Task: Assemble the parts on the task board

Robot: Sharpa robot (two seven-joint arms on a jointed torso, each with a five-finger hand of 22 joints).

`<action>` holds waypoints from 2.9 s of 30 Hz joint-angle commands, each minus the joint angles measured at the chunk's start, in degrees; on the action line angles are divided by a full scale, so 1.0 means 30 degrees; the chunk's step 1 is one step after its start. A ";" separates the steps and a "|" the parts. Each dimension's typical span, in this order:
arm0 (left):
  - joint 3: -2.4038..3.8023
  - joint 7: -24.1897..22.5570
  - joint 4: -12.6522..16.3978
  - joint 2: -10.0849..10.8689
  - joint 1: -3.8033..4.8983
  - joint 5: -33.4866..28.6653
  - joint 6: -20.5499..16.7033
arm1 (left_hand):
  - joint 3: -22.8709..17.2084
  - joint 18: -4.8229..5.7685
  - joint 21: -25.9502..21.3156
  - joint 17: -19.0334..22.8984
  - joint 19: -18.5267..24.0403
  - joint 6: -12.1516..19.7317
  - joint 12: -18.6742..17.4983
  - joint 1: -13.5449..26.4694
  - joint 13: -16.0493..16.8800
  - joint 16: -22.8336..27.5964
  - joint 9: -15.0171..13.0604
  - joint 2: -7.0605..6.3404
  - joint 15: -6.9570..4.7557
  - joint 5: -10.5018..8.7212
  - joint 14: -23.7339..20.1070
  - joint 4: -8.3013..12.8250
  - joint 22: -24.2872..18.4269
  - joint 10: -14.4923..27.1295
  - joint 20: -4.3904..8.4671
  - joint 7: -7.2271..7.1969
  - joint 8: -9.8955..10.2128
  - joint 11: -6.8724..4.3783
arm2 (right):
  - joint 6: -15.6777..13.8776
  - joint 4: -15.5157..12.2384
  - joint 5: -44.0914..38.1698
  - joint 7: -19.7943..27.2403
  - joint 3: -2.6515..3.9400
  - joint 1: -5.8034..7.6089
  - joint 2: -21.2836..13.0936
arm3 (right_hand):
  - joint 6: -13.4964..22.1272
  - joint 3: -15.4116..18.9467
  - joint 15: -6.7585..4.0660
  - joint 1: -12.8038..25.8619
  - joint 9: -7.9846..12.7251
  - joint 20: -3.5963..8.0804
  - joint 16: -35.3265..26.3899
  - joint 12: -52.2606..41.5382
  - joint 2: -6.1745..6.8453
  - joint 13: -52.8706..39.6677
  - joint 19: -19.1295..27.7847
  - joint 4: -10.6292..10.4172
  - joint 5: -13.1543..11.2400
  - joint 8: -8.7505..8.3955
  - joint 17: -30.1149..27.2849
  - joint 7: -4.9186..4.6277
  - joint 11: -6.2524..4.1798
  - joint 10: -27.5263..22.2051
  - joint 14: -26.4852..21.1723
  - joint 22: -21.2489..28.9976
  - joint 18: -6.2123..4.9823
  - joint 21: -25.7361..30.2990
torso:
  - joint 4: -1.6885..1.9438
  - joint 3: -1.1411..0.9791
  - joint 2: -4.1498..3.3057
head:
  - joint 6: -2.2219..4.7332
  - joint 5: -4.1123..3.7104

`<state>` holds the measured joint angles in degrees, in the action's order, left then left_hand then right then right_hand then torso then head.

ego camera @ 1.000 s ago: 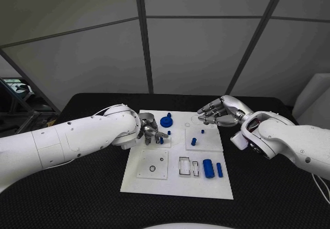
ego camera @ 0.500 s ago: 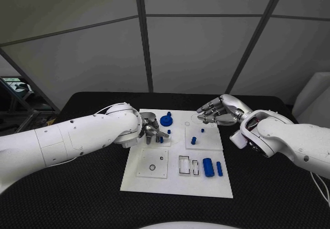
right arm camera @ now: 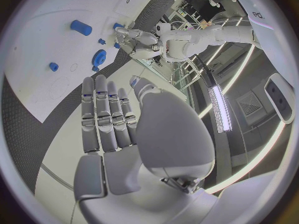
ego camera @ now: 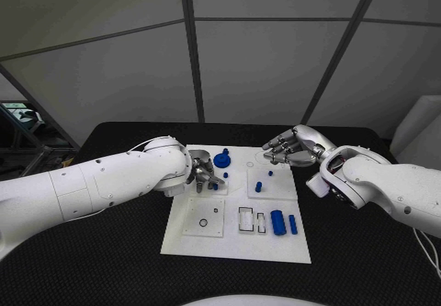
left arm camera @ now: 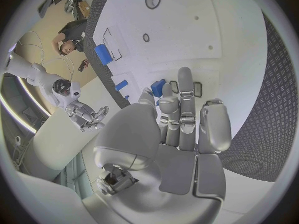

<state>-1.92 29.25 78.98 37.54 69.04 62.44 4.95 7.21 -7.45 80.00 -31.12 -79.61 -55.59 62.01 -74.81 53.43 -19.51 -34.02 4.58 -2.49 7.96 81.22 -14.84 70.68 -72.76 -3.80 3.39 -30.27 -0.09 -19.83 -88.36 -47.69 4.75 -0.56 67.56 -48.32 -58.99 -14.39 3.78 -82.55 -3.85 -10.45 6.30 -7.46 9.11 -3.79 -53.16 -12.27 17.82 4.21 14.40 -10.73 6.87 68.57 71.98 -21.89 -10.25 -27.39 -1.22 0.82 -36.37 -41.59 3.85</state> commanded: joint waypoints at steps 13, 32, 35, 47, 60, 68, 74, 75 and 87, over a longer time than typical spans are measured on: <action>0.0007 0.0037 0.0485 0.0475 0.0038 -0.1165 -0.0773 | -0.9892 0.1091 -0.0209 -0.0782 0.0282 0.0958 -0.0524 -0.1460 -0.0282 0.0750 -0.1720 -0.2073 0.0010 0.0084 0.0209 0.0238 0.0083 0.0203 0.0121 0.0057 -0.0551 -0.0142 | 0.0060 0.0175 -0.0060 0.0071 0.0010 0.0034 0.0045 | 0.0041 -0.0028 0.0148 0.0152 0.0000 -0.0012 -0.0256 0.0085 -0.0027 0.0031 -0.0170 0.0155 0.0236 -0.0071 -0.0097 -0.0090 0.0056 -0.0088 -0.0001 0.0102 -0.0049 0.0251 | 0.0026 0.0019 0.0009 | -0.0074 -0.0086; -0.0002 -0.0011 0.1872 0.1661 0.0024 -0.0952 -0.3084 | -1.6025 0.1240 0.0182 -0.1252 -0.0204 0.1114 -0.0113 0.1176 0.0040 0.1149 -0.2948 -0.3976 -0.0117 0.0017 0.0392 0.2338 0.1009 -0.0228 0.0093 -0.0039 -0.1234 -0.0159 | -0.0315 0.0314 -0.0060 0.0451 0.0007 0.0032 0.0068 | 0.0091 -0.0034 0.0180 0.0238 0.0002 -0.0036 -0.0356 0.0093 -0.0051 0.0033 -0.0174 0.0124 0.0359 -0.0079 -0.0148 -0.0124 0.0091 -0.0126 -0.0001 0.0179 -0.0042 0.0368 | 0.0017 -0.0018 0.0011 | -0.0174 0.0137; -0.0014 0.0028 0.1919 0.1704 0.0013 -0.0723 -0.3260 | -1.6249 0.1288 0.0315 -0.1276 -0.0347 0.1119 -0.0007 0.1298 0.0142 0.1166 -0.3003 -0.4004 -0.0127 0.0017 0.0409 0.2485 0.1239 -0.0310 0.0103 -0.0044 -0.1262 -0.0168 | -0.0316 0.0331 -0.0060 0.0462 0.0007 0.0032 0.0085 | 0.0091 -0.0034 0.0180 0.0238 0.0002 -0.0036 -0.0356 0.0093 -0.0051 0.0033 -0.0174 0.0124 0.0359 -0.0079 -0.0148 -0.0124 0.0091 -0.0126 -0.0001 0.0179 -0.0042 0.0368 | 0.0006 -0.0018 0.0000 | -0.0183 0.0165; -0.0301 0.0236 0.1460 0.1298 -0.0061 0.0683 -0.3198 | -1.6683 0.1363 0.0527 -0.1327 -0.0576 0.1143 0.0196 0.1598 0.0333 0.1210 -0.3130 -0.4042 -0.0139 0.0013 0.0431 0.2802 0.1600 -0.0447 0.0119 -0.0042 -0.1323 -0.0175 | -0.0264 0.0376 -0.0060 0.0464 0.0007 0.0030 0.0153 | 0.0098 -0.0025 0.0186 0.0279 0.0002 -0.0042 -0.0379 0.0092 -0.0050 0.0032 -0.0181 0.0106 0.0389 -0.0077 -0.0160 -0.0129 0.0098 -0.0133 0.0008 0.0199 -0.0042 0.0398 | -0.0037 0.0018 -0.0021 | -0.0227 0.0236; -0.0380 0.0383 0.0916 0.0862 -0.0064 0.1402 -0.2209 | -1.6797 0.1369 0.0547 -0.1342 -0.0600 0.1182 0.0212 0.1684 0.0341 0.1223 -0.3166 -0.4033 -0.0138 0.0000 0.0437 0.2910 0.1638 -0.0445 0.0121 -0.0028 -0.1328 -0.0168 | -0.0163 0.0403 0.0019 0.0418 0.0006 0.0029 0.0230 | 0.0102 -0.0017 0.0192 0.0317 0.0000 -0.0048 -0.0398 0.0092 -0.0053 0.0031 -0.0187 0.0088 0.0407 -0.0075 -0.0170 -0.0134 0.0102 -0.0139 0.0013 0.0217 -0.0042 0.0424 | -0.0011 0.0029 -0.0033 | -0.0298 0.0221; -0.0383 0.0425 0.0881 0.0898 -0.0064 0.1477 -0.1610 | -1.6882 0.1383 0.0584 -0.1358 -0.0640 0.1206 0.0338 0.1762 0.0481 0.1237 -0.3211 -0.4063 -0.0138 -0.0011 0.0444 0.3056 0.1707 -0.0507 0.0122 -0.0025 -0.1346 -0.0164 | -0.0115 0.0432 0.0023 0.0397 0.0005 0.0028 0.0267 | 0.0102 -0.0017 0.0192 0.0317 0.0000 -0.0048 -0.0398 0.0092 -0.0053 0.0031 -0.0187 0.0088 0.0407 -0.0075 -0.0170 -0.0134 0.0102 -0.0139 0.0013 0.0217 -0.0042 0.0424 | 0.0008 0.0031 -0.0012 | -0.0336 0.0238; -0.0384 0.0471 0.0886 0.0920 -0.0064 0.1677 -0.1085 | -1.6931 0.1404 0.0638 -0.1374 -0.0696 0.1210 0.0440 0.1854 0.0585 0.1252 -0.3260 -0.4152 -0.0138 0.0006 0.0449 0.3220 0.1805 -0.0558 0.0123 -0.0030 -0.1375 -0.0168 | -0.0076 0.0450 0.0024 0.0384 0.0005 0.0028 0.0300 | 0.0102 -0.0017 0.0192 0.0317 0.0000 -0.0048 -0.0398 0.0092 -0.0053 0.0031 -0.0187 0.0088 0.0407 -0.0075 -0.0170 -0.0134 0.0102 -0.0139 0.0013 0.0217 -0.0042 0.0424 | -0.0016 0.0036 -0.0017 | -0.0375 0.0276; -0.0384 0.0478 0.0884 0.0919 -0.0064 0.1721 -0.1030 | -1.6935 0.1407 0.0646 -0.1376 -0.0705 0.1209 0.0456 0.1870 0.0602 0.1254 -0.3267 -0.4163 -0.0138 0.0008 0.0450 0.3238 0.1821 -0.0567 0.0123 -0.0031 -0.1380 -0.0168 | -0.0070 0.0449 0.0024 0.0380 0.0005 0.0028 0.0301 | 0.0102 -0.0015 0.0194 0.0331 0.0000 -0.0050 -0.0406 0.0091 -0.0056 0.0031 -0.0190 0.0081 0.0414 -0.0073 -0.0175 -0.0134 0.0104 -0.0142 0.0016 0.0225 -0.0042 0.0434 | -0.0016 0.0036 -0.0017 | -0.0375 0.0276; -0.0386 0.0499 0.0833 0.0802 -0.0064 0.1863 -0.0876 | -1.6905 0.1412 0.0658 -0.1398 -0.0719 0.1193 0.0510 0.2087 0.0633 0.1270 -0.3319 -0.4244 -0.0134 -0.0013 0.0460 0.3338 0.1852 -0.0598 0.0121 -0.0038 -0.1412 -0.0165 | -0.0013 0.0470 0.0024 0.0364 0.0004 0.0027 0.0333 | 0.0104 -0.0008 0.0200 0.0382 -0.0003 -0.0058 -0.0435 0.0089 -0.0070 0.0030 -0.0202 0.0055 0.0439 -0.0067 -0.0190 -0.0135 0.0109 -0.0150 0.0025 0.0251 -0.0043 0.0473 | -0.0013 0.0031 -0.0020 | -0.0381 0.0279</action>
<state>-3.00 30.16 81.53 40.04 68.91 67.29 1.02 -35.11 -7.41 81.78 -35.24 -81.39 -52.30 63.19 -69.03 55.34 -15.97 -43.92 -8.42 -2.96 7.63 82.32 -13.55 74.93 -74.23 -3.29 3.18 -34.17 -0.67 -20.10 -86.92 -47.69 5.51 -0.58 67.54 -47.37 -58.79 -14.55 3.99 -82.01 -3.86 -10.64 5.18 -7.46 9.03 -3.78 -53.35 -12.12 18.75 4.21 13.90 -10.93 7.07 68.37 72.18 -21.23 -10.24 -26.33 -1.23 0.92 -36.43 -42.71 4.66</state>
